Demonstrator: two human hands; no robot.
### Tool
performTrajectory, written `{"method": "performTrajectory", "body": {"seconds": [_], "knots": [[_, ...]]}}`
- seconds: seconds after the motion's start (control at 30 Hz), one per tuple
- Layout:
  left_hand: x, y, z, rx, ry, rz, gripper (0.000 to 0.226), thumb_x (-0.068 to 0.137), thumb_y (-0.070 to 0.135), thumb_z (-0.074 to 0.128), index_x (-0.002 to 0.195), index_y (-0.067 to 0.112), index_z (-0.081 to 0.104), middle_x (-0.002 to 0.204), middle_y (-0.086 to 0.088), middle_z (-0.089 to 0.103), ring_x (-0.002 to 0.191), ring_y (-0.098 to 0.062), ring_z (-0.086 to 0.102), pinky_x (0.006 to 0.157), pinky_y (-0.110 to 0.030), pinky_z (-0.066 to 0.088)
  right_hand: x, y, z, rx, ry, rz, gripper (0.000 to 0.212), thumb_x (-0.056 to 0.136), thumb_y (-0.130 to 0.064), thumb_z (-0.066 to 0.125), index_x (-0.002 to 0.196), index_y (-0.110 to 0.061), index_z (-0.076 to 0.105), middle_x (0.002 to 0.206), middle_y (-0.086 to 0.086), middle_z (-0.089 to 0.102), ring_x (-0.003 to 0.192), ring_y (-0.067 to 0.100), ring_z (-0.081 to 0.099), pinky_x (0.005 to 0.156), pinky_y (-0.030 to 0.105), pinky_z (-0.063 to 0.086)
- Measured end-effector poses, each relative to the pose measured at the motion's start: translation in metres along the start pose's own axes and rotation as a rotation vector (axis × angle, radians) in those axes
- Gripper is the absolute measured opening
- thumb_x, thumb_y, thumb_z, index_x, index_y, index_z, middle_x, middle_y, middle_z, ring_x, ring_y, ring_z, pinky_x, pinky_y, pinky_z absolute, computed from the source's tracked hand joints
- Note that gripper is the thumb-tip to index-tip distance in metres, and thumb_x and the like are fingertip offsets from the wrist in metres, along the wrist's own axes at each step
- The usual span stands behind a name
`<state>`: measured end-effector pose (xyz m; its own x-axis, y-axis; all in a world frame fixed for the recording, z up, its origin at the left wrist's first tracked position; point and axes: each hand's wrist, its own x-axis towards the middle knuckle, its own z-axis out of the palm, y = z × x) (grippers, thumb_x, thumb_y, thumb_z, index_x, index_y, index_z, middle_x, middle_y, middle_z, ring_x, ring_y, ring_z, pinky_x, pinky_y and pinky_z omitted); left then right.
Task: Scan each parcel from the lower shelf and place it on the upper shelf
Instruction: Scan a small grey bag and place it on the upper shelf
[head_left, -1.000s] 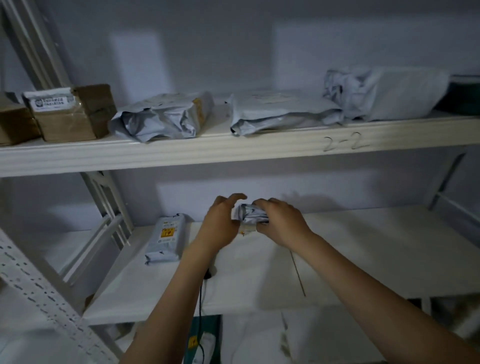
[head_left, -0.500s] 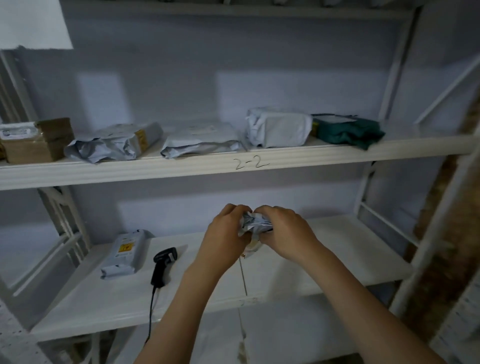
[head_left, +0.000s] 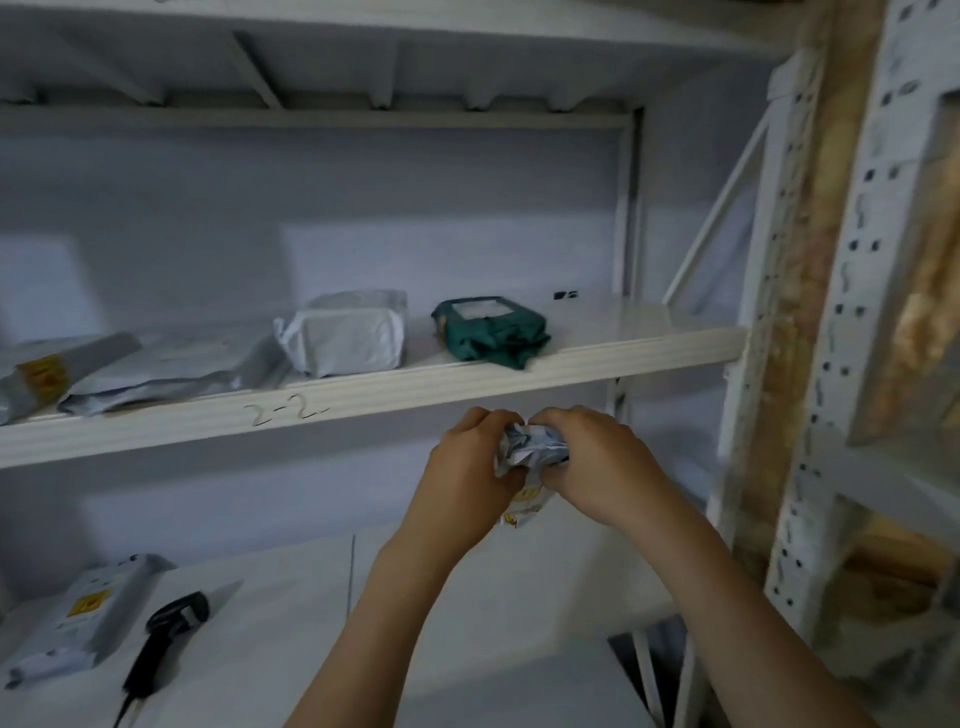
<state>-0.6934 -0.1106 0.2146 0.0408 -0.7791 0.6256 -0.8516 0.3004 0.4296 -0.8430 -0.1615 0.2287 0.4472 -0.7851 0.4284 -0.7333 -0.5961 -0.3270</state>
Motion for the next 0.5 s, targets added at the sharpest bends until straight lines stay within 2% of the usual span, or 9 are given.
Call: {"method": "performTrajectory", "body": {"seconds": [0.1,0.2,0.3,0.37,0.43,0.5], "knots": [[0.024,0.037,0.014,-0.031,0.071,0.073,0.043,0.077,0.011,0.076,0.118,0.018,0.064,0.111,0.001,0.060,0.092,-0.017,0.060,0.082,-0.031,0.054,0.002,0.027,-0.034,-0.065,0.119,-0.001,0.047,0.083,-0.020,0.069,0.125,-0.037,0.059,0.118,-0.003,0.060,0.107,0.024,0.061,0.085,0.036,0.052],[0.048,0.069,0.019,-0.092,0.138,0.156,0.047,0.076,0.010,0.077,0.121,0.017,0.064,0.112,0.001,0.059,0.090,-0.008,0.057,0.082,-0.022,0.053,0.005,0.045,-0.068,-0.047,0.253,-0.033,0.044,0.081,-0.024,0.071,0.122,-0.038,0.061,0.117,-0.002,0.060,0.102,0.026,0.063,0.084,0.041,0.054],[0.074,0.089,0.023,-0.123,0.176,0.228,0.051,0.074,0.009,0.078,0.122,0.016,0.063,0.112,0.002,0.058,0.092,-0.008,0.058,0.082,-0.027,0.056,0.009,0.056,-0.095,-0.006,0.379,-0.054,0.044,0.079,-0.021,0.075,0.121,-0.030,0.065,0.117,0.002,0.062,0.100,0.028,0.064,0.082,0.044,0.055],[0.091,0.097,0.024,-0.136,0.199,0.263,0.052,0.075,0.008,0.077,0.123,0.016,0.063,0.114,0.003,0.059,0.092,-0.007,0.058,0.084,-0.024,0.054,0.015,0.062,-0.107,0.017,0.458,-0.095,0.045,0.077,-0.014,0.077,0.120,-0.024,0.068,0.114,0.005,0.063,0.097,0.029,0.065,0.081,0.045,0.055],[0.108,0.100,0.026,-0.149,0.230,0.294,0.051,0.076,0.007,0.076,0.124,0.017,0.062,0.114,0.004,0.058,0.092,-0.004,0.056,0.084,-0.013,0.049,0.027,0.068,-0.117,0.031,0.520,-0.150,0.047,0.075,-0.010,0.077,0.120,-0.020,0.068,0.111,0.005,0.064,0.094,0.029,0.066,0.081,0.045,0.056],[0.128,0.097,0.030,-0.152,0.261,0.318,0.051,0.077,0.007,0.075,0.125,0.018,0.061,0.116,0.004,0.057,0.097,-0.008,0.057,0.086,-0.016,0.048,0.045,0.074,-0.120,0.045,0.554,-0.160,0.046,0.076,-0.008,0.076,0.120,-0.020,0.068,0.112,0.004,0.063,0.095,0.028,0.065,0.083,0.045,0.055]]}}
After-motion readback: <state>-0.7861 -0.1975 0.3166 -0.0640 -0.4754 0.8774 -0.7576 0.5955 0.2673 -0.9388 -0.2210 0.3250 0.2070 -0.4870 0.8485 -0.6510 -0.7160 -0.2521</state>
